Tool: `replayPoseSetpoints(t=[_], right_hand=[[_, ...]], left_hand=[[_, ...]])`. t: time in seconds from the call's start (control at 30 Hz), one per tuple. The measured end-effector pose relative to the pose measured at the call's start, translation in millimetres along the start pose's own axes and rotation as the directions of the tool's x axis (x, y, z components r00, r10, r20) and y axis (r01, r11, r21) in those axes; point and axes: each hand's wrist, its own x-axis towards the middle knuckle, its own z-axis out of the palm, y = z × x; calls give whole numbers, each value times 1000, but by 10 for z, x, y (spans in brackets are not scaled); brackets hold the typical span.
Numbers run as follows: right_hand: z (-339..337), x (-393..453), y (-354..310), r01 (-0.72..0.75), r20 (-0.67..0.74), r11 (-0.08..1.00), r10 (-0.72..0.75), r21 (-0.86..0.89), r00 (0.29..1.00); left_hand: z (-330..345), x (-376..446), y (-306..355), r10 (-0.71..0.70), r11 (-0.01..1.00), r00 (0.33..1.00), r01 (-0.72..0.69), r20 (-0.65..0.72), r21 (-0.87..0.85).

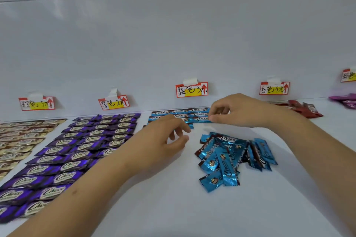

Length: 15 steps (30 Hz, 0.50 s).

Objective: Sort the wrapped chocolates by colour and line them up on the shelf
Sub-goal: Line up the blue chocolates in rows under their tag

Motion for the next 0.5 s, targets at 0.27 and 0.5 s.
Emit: replayPoseSetpoints(t=[0.27, 0.5], right_hand=[[-167, -155, 50, -159, 370, 987, 156, -24, 916], [-228, -216, 140, -192, 423, 981, 166, 19, 891]], left_hand=[[214, 177, 504, -181, 981, 973, 168, 142, 96], [164, 340, 404, -79, 961, 954, 150, 288, -234]])
